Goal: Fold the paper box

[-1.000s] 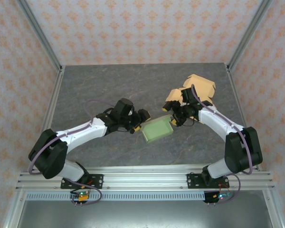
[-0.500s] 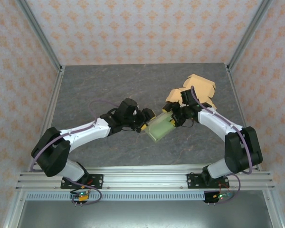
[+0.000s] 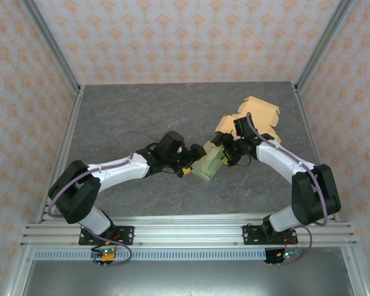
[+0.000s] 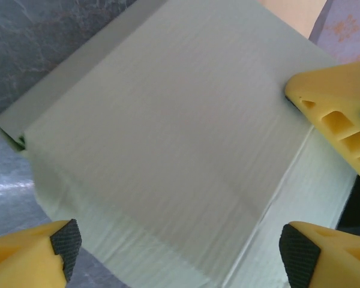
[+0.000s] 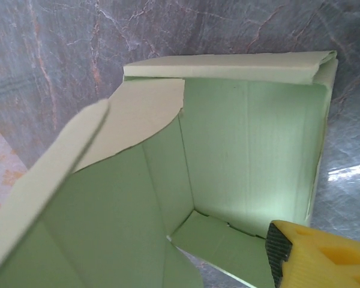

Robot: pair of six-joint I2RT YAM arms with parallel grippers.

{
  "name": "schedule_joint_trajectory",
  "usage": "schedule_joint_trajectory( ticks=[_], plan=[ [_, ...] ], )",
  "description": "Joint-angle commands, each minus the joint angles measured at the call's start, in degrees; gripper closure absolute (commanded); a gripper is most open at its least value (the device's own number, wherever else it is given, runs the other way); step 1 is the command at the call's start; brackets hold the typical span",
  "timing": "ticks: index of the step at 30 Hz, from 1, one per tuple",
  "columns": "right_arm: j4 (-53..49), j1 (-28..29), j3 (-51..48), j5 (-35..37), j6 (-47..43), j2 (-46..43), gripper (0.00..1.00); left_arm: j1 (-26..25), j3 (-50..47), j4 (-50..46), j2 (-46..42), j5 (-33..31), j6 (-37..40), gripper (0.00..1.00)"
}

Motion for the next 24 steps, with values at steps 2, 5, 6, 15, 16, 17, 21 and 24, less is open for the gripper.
schedule_joint_trajectory(
  ticks=[2, 5, 6, 15, 16, 17, 21, 24],
  plan=[
    [-5.6, 0.4, 4.0, 3.5, -3.9, -0.2, 0.26, 1.0, 3.5, -8.8, -5.5, -3.5, 7.9, 0.07],
    [-2.4, 0.4, 2.8, -0.1, 1.4, -1.2, 0.25, 1.2, 3.7, -10.8, -7.1, -4.7, 10.3, 0.06],
    [-0.5, 0.5, 1.8, -0.6, 4.0, -2.1, 0.25, 1.3, 3.8, -11.6, -7.4, -5.2, 11.1, 0.06],
    [10.0, 6.5, -5.7, 9.2, 21.8, -8.1, 0.48, 4.8, -0.1, -11.7, -9.7, -4.6, 11.7, 0.05],
    [10.8, 7.6, -5.9, 10.4, 23.2, -8.0, 0.5, 5.4, -0.6, -11.8, -10.1, -4.5, 11.9, 0.05],
    [11.7, 8.8, -6.3, 12.0, 24.8, -7.8, 0.52, 6.2, -1.2, -11.9, -10.7, -4.4, 12.2, 0.05],
    [14.6, 13.1, -7.2, 19.4, 30.7, -6.3, 0.72, 9.3, -3.0, -13.7, -13.1, -4.2, 14.3, 0.05],
    [15.2, 16.0, -6.5, 25.4, 35.7, -4.8, 0.83, 11.6, -4.1, -15.3, -15.2, -4.5, 16.2, 0.04]
  ],
)
